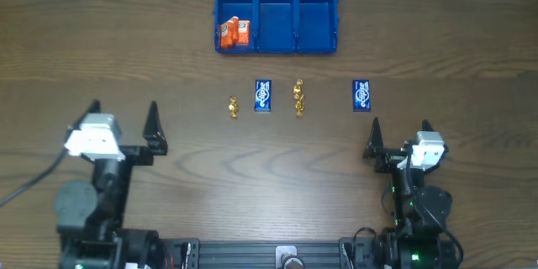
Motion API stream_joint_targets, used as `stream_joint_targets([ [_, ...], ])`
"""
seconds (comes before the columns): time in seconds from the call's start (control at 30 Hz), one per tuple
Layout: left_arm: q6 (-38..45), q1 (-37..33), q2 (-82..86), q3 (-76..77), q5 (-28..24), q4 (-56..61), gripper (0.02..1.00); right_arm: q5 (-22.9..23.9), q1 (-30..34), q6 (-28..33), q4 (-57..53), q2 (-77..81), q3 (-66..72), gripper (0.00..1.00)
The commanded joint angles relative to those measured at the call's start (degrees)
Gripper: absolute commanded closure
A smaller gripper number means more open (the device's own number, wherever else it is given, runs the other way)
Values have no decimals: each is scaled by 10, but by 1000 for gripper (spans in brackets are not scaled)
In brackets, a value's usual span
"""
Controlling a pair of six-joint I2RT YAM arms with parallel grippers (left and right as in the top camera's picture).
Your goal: Sort Candies Into Trays
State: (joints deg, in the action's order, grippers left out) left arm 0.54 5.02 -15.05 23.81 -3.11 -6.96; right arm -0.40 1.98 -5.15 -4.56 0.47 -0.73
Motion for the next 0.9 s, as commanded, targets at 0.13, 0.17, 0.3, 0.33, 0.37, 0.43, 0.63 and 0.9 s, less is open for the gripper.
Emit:
stream_joint_targets([
  [0.13, 28, -19, 79, -158, -55, 75, 23, 3, -4, 5, -2, -3, 3, 1],
  [0.17, 27, -21, 90, -177, -58, 87, 20, 3, -4, 5, -2, -3, 3, 1],
  [0.3, 27, -21, 127, -227, -59, 130, 23, 3, -4, 5, -2, -3, 3, 1],
  [0.33, 27, -21, 139, -237, -61, 139, 20, 3, -4, 5, -2, -3, 3, 1],
  [0.37, 27, -23, 147, -235, -62, 134, 20, 3, -4, 5, -2, -3, 3, 1],
  [0.43, 27, -30, 149, -235, -73, 150, 20, 3, -4, 5, -2, -3, 3, 1],
  [0.63, 27, -43, 149, -235, -79, 86, 20, 3, -4, 5, -2, -3, 3, 1],
  [0.9, 27, -42, 149, -235, -77, 35, 23, 3, -4, 5, -2, -3, 3, 1],
])
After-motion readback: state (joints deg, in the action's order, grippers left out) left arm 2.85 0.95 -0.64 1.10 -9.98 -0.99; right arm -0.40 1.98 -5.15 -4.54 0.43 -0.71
